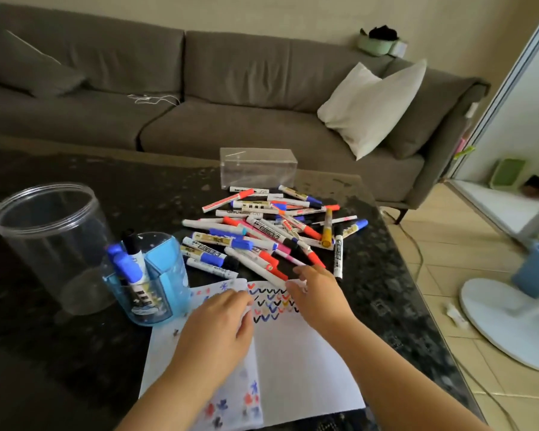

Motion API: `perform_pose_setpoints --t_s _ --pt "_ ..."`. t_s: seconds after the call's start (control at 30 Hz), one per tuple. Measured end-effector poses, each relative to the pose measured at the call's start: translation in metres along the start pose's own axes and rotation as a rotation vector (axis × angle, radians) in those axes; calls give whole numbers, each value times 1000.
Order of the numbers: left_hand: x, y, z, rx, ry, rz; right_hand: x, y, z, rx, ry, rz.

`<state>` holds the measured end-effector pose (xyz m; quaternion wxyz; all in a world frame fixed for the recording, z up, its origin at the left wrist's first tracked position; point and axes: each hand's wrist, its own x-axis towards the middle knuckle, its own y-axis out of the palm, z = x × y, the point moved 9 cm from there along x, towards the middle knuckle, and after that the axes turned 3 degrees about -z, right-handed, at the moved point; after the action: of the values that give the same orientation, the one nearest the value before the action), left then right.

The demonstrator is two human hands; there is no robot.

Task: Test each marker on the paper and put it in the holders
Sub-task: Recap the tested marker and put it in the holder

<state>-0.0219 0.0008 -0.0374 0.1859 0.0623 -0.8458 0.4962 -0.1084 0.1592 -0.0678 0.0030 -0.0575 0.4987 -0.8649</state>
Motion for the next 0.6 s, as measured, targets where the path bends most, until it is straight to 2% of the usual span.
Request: perform_pose_setpoints --t_s 0.2,0.37,0.47,0.6 --pt "10 7 0 -16 -66 1 28 28 11 -126 -3 13" --pt "5 5 2 -79 -54 21 29 29 15 -50 53 37" --pt "0 2 9 -177 -183 53 12 3 22 67 34 -41" --pt "-8 -1 14 -498 -454 78 -46 -41 37 216 -108 -233"
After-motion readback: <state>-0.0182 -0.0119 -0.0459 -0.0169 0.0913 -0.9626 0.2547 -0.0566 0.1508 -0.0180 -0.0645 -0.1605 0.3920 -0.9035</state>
